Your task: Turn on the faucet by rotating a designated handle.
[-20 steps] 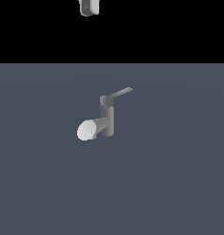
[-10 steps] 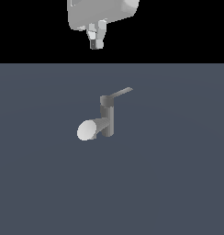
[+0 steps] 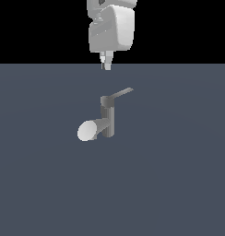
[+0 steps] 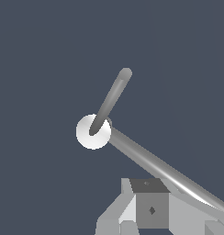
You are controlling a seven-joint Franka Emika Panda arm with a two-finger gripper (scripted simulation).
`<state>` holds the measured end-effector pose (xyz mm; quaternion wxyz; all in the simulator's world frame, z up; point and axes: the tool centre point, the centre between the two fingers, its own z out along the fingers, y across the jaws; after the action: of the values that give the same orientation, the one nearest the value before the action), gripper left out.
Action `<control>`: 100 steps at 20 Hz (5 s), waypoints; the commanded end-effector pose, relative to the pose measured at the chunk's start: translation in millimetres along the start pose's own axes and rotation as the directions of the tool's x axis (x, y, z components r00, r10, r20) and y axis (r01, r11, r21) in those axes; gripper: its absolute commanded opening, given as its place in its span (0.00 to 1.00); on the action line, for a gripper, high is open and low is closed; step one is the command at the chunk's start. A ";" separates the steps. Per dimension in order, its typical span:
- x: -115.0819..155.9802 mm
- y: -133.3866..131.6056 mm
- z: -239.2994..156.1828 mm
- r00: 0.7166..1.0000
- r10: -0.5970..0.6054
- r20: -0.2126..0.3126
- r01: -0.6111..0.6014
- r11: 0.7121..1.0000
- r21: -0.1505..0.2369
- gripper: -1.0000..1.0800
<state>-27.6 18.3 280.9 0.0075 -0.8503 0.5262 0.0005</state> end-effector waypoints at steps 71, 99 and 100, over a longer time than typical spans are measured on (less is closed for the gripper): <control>28.3 37.4 96.4 0.859 0.512 -0.014 -0.512 0.859 -0.001 0.00; -32.9 -12.9 90.2 0.841 0.540 -0.015 -0.540 0.841 0.016 0.00; -35.4 -16.4 90.9 0.843 0.538 -0.015 -0.538 0.843 0.014 0.00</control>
<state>-31.7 33.6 197.4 0.0056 -0.6549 0.7556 -0.0120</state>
